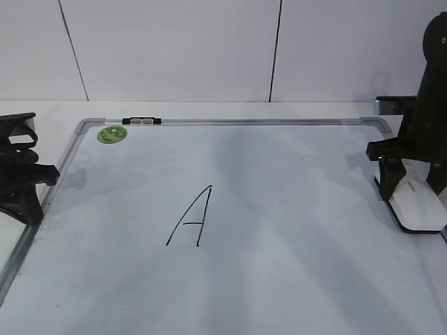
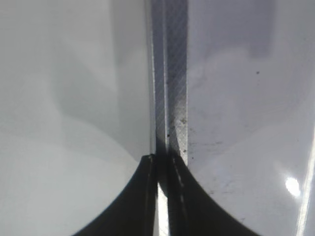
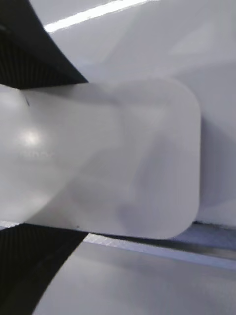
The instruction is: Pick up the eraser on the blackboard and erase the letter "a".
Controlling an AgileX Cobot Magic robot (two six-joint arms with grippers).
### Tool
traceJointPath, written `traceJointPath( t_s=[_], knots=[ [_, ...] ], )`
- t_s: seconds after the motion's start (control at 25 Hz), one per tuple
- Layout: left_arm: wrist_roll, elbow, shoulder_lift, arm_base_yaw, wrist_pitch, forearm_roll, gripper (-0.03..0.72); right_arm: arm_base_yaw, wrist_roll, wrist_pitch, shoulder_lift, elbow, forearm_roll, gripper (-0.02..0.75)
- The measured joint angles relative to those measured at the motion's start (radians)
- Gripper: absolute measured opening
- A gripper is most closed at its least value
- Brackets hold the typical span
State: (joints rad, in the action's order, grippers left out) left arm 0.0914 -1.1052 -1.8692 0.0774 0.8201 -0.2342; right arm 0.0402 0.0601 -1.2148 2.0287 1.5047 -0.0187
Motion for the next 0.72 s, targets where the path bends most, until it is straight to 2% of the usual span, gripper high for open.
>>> traceJointPath(
  t_s=[0.72],
  knots=[
    [0.0,0.0,0.0,0.0,0.0,-0.006,0.017,0.0,-0.002,0.004,0.002,0.0,-0.02,0.555]
  ],
)
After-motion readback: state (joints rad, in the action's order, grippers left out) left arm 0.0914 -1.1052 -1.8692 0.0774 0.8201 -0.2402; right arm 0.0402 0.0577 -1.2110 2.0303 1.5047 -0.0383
